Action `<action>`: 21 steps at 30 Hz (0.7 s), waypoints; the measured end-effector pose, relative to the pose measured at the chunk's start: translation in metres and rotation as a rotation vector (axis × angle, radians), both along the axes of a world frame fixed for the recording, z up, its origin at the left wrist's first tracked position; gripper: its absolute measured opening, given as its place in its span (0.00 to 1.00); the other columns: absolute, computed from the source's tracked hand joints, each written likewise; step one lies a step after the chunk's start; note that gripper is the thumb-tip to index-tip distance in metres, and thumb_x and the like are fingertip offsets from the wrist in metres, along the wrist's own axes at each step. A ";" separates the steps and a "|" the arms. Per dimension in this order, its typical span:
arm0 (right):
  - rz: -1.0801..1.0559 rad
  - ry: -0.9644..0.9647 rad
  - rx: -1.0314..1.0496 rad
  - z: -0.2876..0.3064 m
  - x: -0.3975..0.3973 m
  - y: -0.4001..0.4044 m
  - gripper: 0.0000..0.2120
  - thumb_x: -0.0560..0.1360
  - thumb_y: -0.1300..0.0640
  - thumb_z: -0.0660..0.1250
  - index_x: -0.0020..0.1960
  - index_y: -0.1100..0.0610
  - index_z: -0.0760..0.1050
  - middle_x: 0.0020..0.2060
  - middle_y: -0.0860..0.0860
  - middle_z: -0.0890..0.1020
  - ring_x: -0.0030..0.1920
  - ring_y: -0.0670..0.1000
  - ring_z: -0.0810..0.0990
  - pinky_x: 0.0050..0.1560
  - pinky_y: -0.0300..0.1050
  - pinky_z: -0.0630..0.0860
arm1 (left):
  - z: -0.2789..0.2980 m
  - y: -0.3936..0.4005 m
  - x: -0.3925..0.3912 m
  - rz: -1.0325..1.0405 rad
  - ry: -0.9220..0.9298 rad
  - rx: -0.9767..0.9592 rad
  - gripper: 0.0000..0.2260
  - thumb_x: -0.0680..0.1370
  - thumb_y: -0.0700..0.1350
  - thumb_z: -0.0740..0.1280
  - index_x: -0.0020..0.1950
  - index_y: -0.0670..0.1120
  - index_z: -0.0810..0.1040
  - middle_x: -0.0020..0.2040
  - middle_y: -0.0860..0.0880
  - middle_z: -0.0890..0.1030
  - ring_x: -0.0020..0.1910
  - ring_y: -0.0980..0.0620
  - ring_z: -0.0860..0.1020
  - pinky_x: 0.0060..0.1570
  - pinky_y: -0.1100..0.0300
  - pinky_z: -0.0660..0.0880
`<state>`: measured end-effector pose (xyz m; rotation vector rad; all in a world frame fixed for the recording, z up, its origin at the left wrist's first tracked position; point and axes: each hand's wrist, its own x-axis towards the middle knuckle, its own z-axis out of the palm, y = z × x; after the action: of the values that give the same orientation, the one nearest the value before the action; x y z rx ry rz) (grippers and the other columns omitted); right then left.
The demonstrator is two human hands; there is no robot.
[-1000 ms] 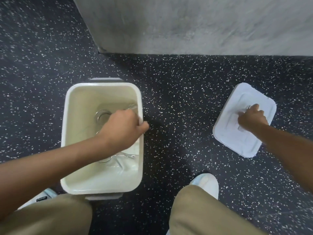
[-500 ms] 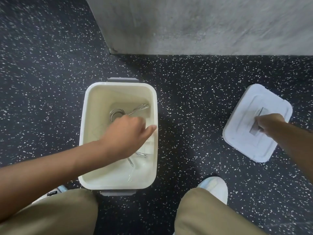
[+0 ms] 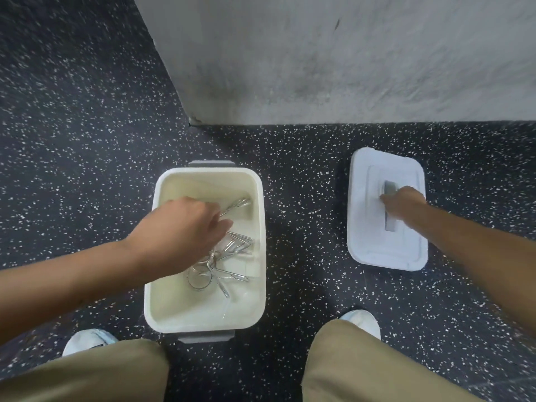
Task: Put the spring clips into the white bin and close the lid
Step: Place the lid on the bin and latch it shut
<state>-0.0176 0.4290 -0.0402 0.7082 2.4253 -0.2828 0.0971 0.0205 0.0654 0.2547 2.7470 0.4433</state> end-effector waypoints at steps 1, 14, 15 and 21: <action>0.046 -0.015 -0.032 0.013 -0.005 -0.013 0.20 0.81 0.53 0.63 0.62 0.69 0.76 0.50 0.63 0.78 0.49 0.60 0.77 0.47 0.49 0.71 | 0.009 -0.004 -0.002 0.001 0.007 -0.023 0.20 0.80 0.57 0.60 0.33 0.46 0.68 0.28 0.49 0.72 0.26 0.47 0.71 0.28 0.54 0.69; 0.573 -0.070 0.032 0.188 0.034 -0.194 0.25 0.83 0.45 0.56 0.65 0.66 0.73 0.55 0.59 0.78 0.47 0.55 0.73 0.45 0.42 0.68 | 0.147 -0.079 0.031 -0.217 0.043 -0.346 0.20 0.81 0.60 0.54 0.38 0.48 0.69 0.34 0.52 0.74 0.33 0.47 0.76 0.37 0.53 0.77; 0.622 -0.086 0.034 0.192 0.043 -0.207 0.25 0.83 0.45 0.56 0.64 0.66 0.74 0.52 0.58 0.76 0.47 0.55 0.72 0.45 0.42 0.67 | 0.150 -0.081 0.040 -0.251 0.004 -0.382 0.20 0.81 0.60 0.54 0.39 0.48 0.69 0.35 0.51 0.75 0.35 0.46 0.77 0.40 0.53 0.79; 0.728 -0.150 -0.016 0.164 0.086 -0.274 0.19 0.80 0.51 0.55 0.64 0.57 0.75 0.61 0.55 0.78 0.54 0.58 0.77 0.46 0.44 0.69 | 0.137 -0.094 0.078 -0.402 -0.100 -0.498 0.20 0.82 0.58 0.52 0.46 0.46 0.75 0.47 0.46 0.83 0.46 0.41 0.83 0.41 0.53 0.76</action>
<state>0.0686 0.1553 0.1241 -0.1808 2.3505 0.0468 0.1750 -0.0740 0.2029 0.6116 2.5137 -0.3209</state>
